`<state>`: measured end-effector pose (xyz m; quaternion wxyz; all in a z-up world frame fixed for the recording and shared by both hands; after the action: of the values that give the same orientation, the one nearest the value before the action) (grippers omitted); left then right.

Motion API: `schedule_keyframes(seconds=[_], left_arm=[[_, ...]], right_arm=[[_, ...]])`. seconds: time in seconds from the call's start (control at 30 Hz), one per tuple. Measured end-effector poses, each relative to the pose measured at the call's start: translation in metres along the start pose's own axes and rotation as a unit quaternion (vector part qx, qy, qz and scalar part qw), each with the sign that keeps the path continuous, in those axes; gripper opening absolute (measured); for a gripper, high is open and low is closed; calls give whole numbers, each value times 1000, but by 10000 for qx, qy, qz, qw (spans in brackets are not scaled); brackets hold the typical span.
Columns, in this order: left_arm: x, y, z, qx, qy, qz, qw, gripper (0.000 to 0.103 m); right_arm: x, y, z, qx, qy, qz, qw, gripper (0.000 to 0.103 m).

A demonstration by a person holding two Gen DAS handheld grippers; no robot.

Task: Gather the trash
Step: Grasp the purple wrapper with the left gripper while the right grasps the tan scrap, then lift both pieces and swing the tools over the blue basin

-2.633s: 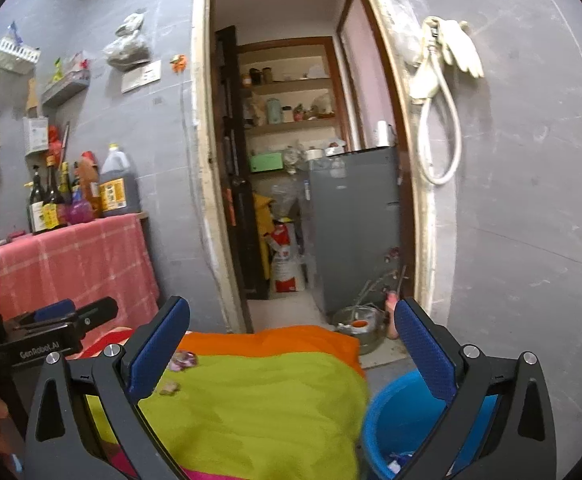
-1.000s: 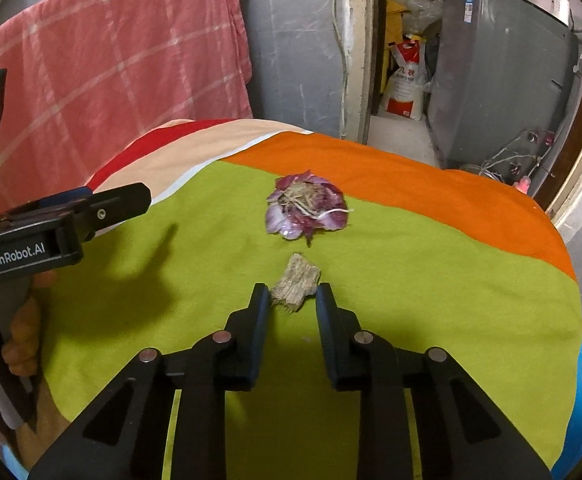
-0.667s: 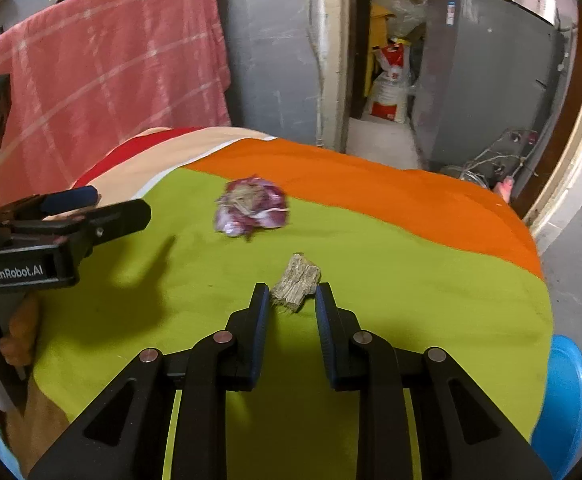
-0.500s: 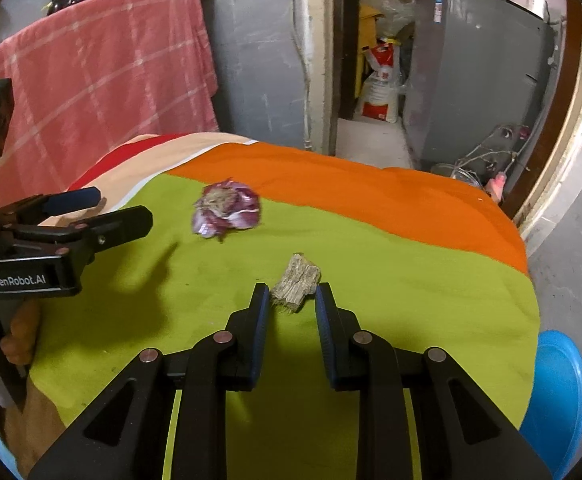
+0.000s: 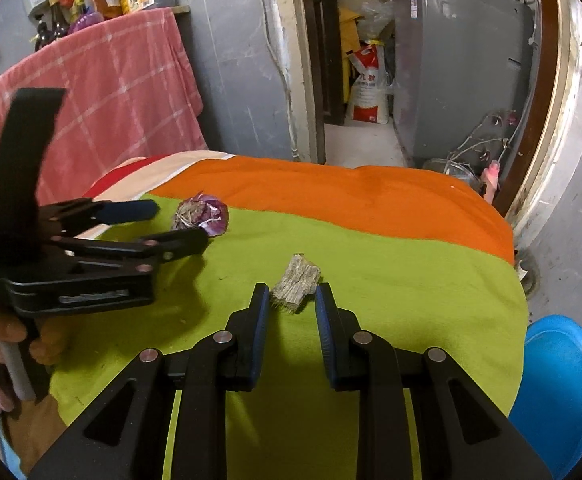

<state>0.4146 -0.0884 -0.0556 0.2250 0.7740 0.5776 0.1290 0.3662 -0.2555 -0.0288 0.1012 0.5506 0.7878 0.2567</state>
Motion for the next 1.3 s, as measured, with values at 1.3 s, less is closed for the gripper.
schedule_keyframes(seconds=[1.3], left_arm=[[-81,-49,-123,-1829,-683,-15,9808,28]], right_arm=[[14,-66,-127,-2046,-657,-43,9766,21]])
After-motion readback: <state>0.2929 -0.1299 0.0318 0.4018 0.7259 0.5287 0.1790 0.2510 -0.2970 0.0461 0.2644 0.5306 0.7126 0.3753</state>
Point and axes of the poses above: each gripper's, at about its wrist camera, not at the fingertips, and z roughly the way its jaws point, x to its left, y to its top, the point moved 2 cm from there along z, roughly the way its jaws point, and after that the axes turned 8 degrees about x, right-handed, at the moved point
